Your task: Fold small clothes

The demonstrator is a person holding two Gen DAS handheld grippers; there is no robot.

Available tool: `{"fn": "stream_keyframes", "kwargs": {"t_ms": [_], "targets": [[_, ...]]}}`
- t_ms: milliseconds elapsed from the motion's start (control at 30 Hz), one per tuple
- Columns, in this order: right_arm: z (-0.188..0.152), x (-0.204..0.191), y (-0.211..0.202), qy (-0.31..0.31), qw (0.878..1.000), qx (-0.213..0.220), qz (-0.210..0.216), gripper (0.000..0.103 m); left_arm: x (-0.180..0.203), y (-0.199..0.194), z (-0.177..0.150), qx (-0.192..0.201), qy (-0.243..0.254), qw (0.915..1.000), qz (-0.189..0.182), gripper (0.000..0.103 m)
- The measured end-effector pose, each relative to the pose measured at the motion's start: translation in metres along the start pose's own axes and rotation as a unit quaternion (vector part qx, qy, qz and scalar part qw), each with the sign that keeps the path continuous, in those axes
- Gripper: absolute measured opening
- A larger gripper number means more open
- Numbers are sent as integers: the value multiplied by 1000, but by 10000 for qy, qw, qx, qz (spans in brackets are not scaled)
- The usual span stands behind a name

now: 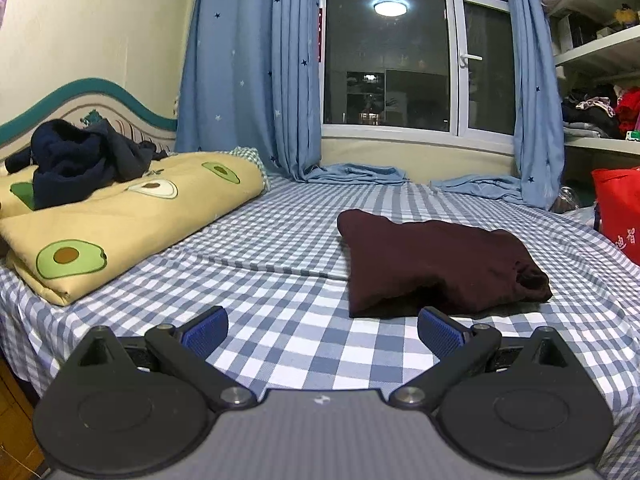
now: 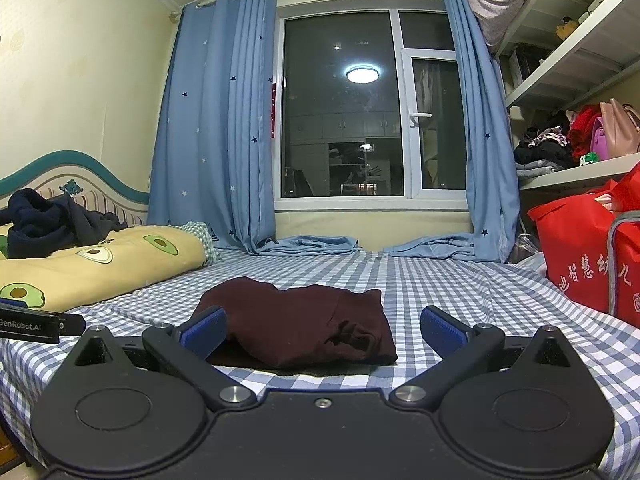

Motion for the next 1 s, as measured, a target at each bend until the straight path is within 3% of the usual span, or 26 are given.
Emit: {"fn": "stream_keyframes", "kwargs": {"t_ms": [1000], "targets": [[-1, -2, 5, -58, 9999, -57, 139, 103, -7, 1, -1, 85, 253, 9992, 308, 102]]}}
Point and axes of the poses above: each gripper's, at about its wrist camera, not at the fingertips, and y roughly the way its jaws point, x to its right, z to its top, the point moved 10 cm from there along y, roughly the way its jaws point, and after that the axes turned 15 degrees about -y, right-handed, at the moved point
